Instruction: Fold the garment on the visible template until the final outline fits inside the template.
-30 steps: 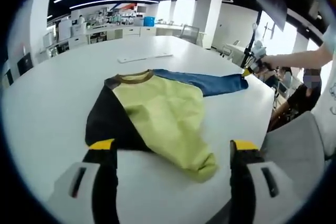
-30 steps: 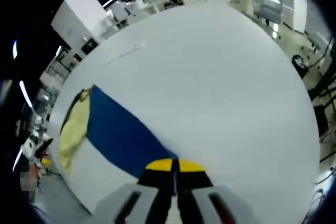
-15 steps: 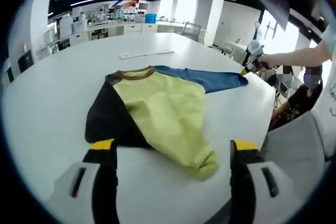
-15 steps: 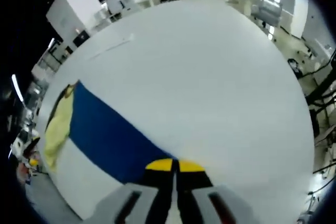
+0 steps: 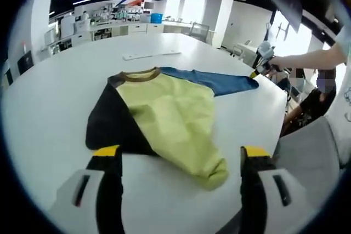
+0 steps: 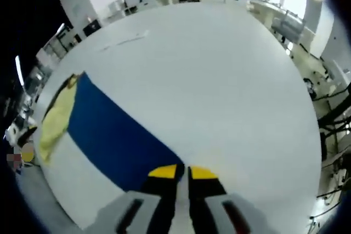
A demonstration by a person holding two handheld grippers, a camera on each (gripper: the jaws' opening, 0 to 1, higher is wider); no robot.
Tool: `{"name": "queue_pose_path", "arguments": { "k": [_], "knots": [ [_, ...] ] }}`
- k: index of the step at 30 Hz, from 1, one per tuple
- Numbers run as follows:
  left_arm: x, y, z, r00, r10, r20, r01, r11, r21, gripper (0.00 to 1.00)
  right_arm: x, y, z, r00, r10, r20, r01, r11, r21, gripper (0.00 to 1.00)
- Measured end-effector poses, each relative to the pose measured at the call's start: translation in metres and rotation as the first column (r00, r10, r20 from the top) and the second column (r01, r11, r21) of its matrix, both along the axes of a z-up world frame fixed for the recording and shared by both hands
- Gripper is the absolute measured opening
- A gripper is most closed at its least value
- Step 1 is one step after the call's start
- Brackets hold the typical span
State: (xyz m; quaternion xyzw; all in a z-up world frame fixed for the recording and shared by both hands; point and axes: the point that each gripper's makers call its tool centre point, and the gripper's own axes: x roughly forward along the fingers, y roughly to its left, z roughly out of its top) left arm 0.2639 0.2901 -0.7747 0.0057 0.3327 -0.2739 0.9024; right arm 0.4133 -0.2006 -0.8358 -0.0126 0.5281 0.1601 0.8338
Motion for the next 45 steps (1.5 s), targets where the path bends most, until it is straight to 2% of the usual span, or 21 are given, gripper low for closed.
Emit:
{"name": "queue_pose_path", "arguments": {
  "k": [4, 6, 8, 10, 14, 19, 21, 22, 24, 26, 35, 45],
  "knots": [
    [0.001, 0.001, -0.001, 1.000, -0.004, 0.001, 0.004, 1.000, -0.001, 0.86, -0.003, 0.008, 0.001, 0.996, 0.084, 0.015, -0.084, 0.996, 0.030, 0.33],
    [0.001, 0.001, -0.001, 1.000, -0.007, 0.001, 0.007, 1.000, -0.003, 0.86, -0.005, 0.011, 0.000, 0.989, 0.142, 0.040, -0.143, 0.989, 0.019, 0.56],
    [0.002, 0.000, -0.001, 1.000, -0.008, 0.003, 0.008, 1.000, -0.006, 0.86, -0.015, 0.020, 0.001, 0.978, 0.200, 0.065, -0.201, 0.980, 0.001, 0.73],
    [0.003, -0.001, 0.000, 1.000, -0.010, 0.005, 0.010, 1.000, -0.010, 0.86, -0.015, 0.019, 0.001, 0.974, 0.213, 0.073, -0.214, 0.977, -0.004, 0.81],
    [0.004, -0.001, 0.001, 1.000, -0.012, 0.007, 0.013, 1.000, -0.017, 0.86, -0.014, 0.027, 0.005, 0.967, 0.230, 0.114, -0.235, 0.971, 0.040, 1.00],
    [0.004, -0.002, 0.002, 1.000, -0.016, 0.009, 0.016, 1.000, -0.020, 0.86, -0.019, 0.028, 0.012, 0.956, 0.243, 0.166, -0.255, 0.965, 0.056, 1.00],
    [0.005, -0.001, 0.003, 1.000, -0.014, 0.012, 0.014, 1.000, -0.024, 0.86, -0.018, 0.030, 0.017, 0.950, 0.237, 0.204, -0.255, 0.965, 0.065, 1.00],
    [0.006, -0.001, 0.004, 1.000, -0.011, 0.014, 0.011, 1.000, -0.026, 0.86, -0.017, 0.032, 0.020, 0.946, 0.236, 0.222, -0.258, 0.963, 0.075, 1.00],
    [0.007, 0.001, 0.004, 1.000, -0.007, 0.017, 0.008, 1.000, -0.029, 0.86, -0.029, 0.039, 0.033, 0.942, 0.220, 0.252, -0.253, 0.962, 0.106, 1.00],
    [0.008, 0.005, 0.003, 1.000, 0.000, 0.018, 0.000, 1.000, -0.028, 0.86, -0.025, 0.046, 0.034, 0.942, 0.213, 0.259, -0.252, 0.960, 0.126, 1.00],
    [0.010, 0.023, -0.001, 1.000, -0.005, 0.021, 0.005, 1.000, 0.004, 0.85, -0.061, 0.086, 0.063, 0.911, 0.249, 0.330, -0.312, 0.938, 0.153, 1.00],
    [0.020, 0.040, -0.002, 0.998, -0.058, 0.031, 0.058, 0.998, 0.025, 0.80, -0.095, 0.128, 0.085, 0.895, 0.266, 0.359, -0.332, 0.934, 0.136, 1.00]
  ]
}}
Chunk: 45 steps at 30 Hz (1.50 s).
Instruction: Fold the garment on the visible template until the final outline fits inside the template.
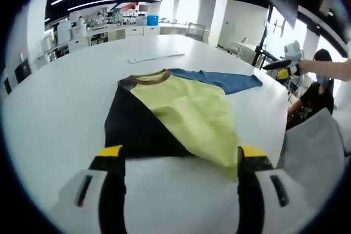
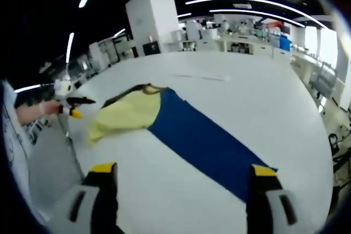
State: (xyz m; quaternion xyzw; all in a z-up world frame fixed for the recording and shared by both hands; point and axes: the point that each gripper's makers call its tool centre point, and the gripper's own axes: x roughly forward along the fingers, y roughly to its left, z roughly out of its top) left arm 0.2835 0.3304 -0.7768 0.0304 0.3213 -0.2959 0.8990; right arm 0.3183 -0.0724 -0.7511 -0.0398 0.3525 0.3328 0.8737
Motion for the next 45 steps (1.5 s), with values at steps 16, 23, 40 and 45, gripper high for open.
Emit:
{"name": "queue_pose_path", "arguments": {
  "k": [16, 23, 40, 45],
  "knots": [
    [0.024, 0.042, -0.010, 0.994, -0.068, 0.082, 0.057, 0.989, 0.135, 0.65, -0.053, 0.076, 0.023, 0.999, -0.021, 0.040, 0.020, 0.999, 0.040, 0.97],
    [0.040, 0.058, -0.015, 0.984, -0.094, 0.152, 0.066, 0.982, 0.177, 0.57, -0.065, 0.101, 0.018, 0.997, -0.057, 0.044, 0.054, 0.997, 0.053, 0.97],
    [0.045, 0.049, -0.044, 0.821, -0.553, 0.139, 0.442, 0.771, 0.458, 0.46, -0.093, 0.127, 0.023, 0.991, -0.128, 0.047, 0.125, 0.990, 0.069, 0.96],
    [0.046, 0.038, -0.045, 0.754, -0.639, 0.153, 0.481, 0.696, 0.533, 0.38, -0.101, 0.124, 0.022, 0.988, -0.151, 0.038, 0.148, 0.987, 0.069, 0.95]
  ]
}}
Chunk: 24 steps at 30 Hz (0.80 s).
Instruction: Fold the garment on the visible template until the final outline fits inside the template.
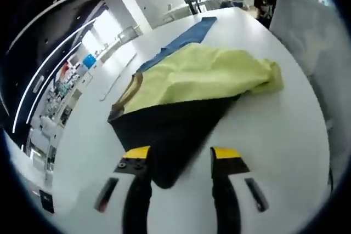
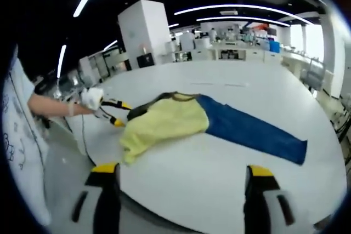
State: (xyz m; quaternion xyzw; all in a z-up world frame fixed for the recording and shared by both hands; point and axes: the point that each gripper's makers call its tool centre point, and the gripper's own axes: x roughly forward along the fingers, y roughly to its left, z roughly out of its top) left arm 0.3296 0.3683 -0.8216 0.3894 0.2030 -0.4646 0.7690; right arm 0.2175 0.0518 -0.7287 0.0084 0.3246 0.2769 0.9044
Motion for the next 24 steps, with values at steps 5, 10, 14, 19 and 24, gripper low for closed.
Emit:
{"name": "queue_pose_path", "arguments": {
  "k": [5, 10, 14, 19, 24],
  "knots": [
    [-0.001, -0.016, -0.002, 0.996, -0.081, 0.038, 0.079, 0.995, 0.055, 0.31, -0.003, -0.001, -0.001, 1.000, -0.021, -0.007, 0.021, 1.000, 0.004, 0.94],
    [-0.005, -0.025, -0.005, 0.990, -0.134, 0.044, 0.130, 0.988, 0.083, 0.26, -0.007, 0.001, -0.002, 0.999, -0.032, -0.009, 0.032, 0.999, -0.001, 0.89],
    [-0.005, -0.025, 0.000, 0.995, -0.103, 0.020, 0.102, 0.994, 0.048, 0.29, -0.003, 0.023, -0.001, 1.000, 0.010, 0.014, -0.010, 1.000, 0.006, 0.84],
    [-0.008, -0.018, 0.006, 0.997, -0.074, -0.011, 0.073, 0.997, -0.008, 0.36, 0.001, 0.059, -0.011, 0.993, 0.118, 0.003, -0.118, 0.993, -0.004, 0.85],
    [-0.020, -0.017, 0.005, 0.993, -0.058, -0.103, 0.048, 0.994, -0.096, 0.60, 0.003, 0.082, -0.019, 0.968, 0.249, 0.010, -0.247, 0.964, -0.097, 0.86]
  ]
}}
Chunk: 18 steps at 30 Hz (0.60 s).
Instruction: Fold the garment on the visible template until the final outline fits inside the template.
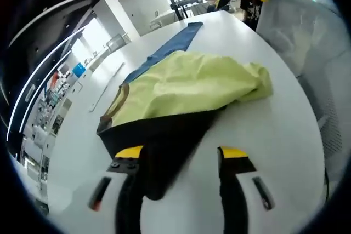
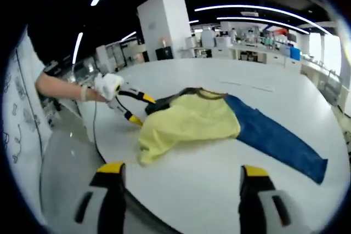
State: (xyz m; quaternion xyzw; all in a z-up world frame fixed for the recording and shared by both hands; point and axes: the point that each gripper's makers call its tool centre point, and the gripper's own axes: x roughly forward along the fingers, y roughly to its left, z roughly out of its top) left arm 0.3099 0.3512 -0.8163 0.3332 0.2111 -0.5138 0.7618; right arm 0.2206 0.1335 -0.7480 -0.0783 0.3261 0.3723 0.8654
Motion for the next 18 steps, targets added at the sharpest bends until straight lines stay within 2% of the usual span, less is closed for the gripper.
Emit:
{"name": "queue_pose_path", "arguments": {
  "k": [1, 5, 7, 8, 10, 12, 16, 18],
  "knots": [
    [-0.001, 0.000, 0.000, 1.000, 0.009, -0.013, -0.009, 1.000, -0.015, 0.69, 0.000, 0.004, -0.001, 1.000, 0.022, 0.003, -0.022, 1.000, -0.013, 0.86],
    [-0.006, 0.001, 0.004, 0.996, 0.045, -0.072, -0.050, 0.996, -0.072, 0.94, 0.002, 0.029, -0.005, 0.991, 0.133, 0.031, -0.131, 0.990, -0.060, 0.86],
    [-0.009, 0.001, 0.008, 0.995, 0.053, -0.088, -0.062, 0.993, -0.102, 0.98, 0.005, 0.039, -0.008, 0.982, 0.185, 0.045, -0.180, 0.979, -0.094, 0.85],
    [-0.010, 0.007, 0.006, 0.990, 0.083, -0.113, -0.096, 0.989, -0.116, 0.98, 0.005, 0.041, -0.008, 0.980, 0.194, 0.048, -0.188, 0.977, -0.102, 0.85],
    [-0.008, 0.013, 0.005, 0.983, 0.110, -0.145, -0.132, 0.980, -0.150, 0.99, 0.008, 0.053, -0.009, 0.960, 0.265, 0.088, -0.249, 0.955, -0.161, 0.83],
    [-0.010, 0.016, 0.006, 0.981, 0.120, -0.152, -0.144, 0.977, -0.157, 0.99, 0.008, 0.065, -0.011, 0.930, 0.348, 0.120, -0.316, 0.922, -0.225, 0.80],
    [-0.012, 0.023, 0.009, 0.976, 0.153, -0.155, -0.179, 0.969, -0.169, 0.99, 0.004, 0.089, -0.020, 0.839, 0.519, 0.163, -0.435, 0.820, -0.371, 0.73],
    [-0.012, 0.027, 0.011, 0.971, 0.174, -0.166, -0.204, 0.962, -0.182, 0.98, 0.000, 0.100, -0.026, 0.796, 0.581, 0.168, -0.477, 0.774, -0.416, 0.67]
  ]
}}
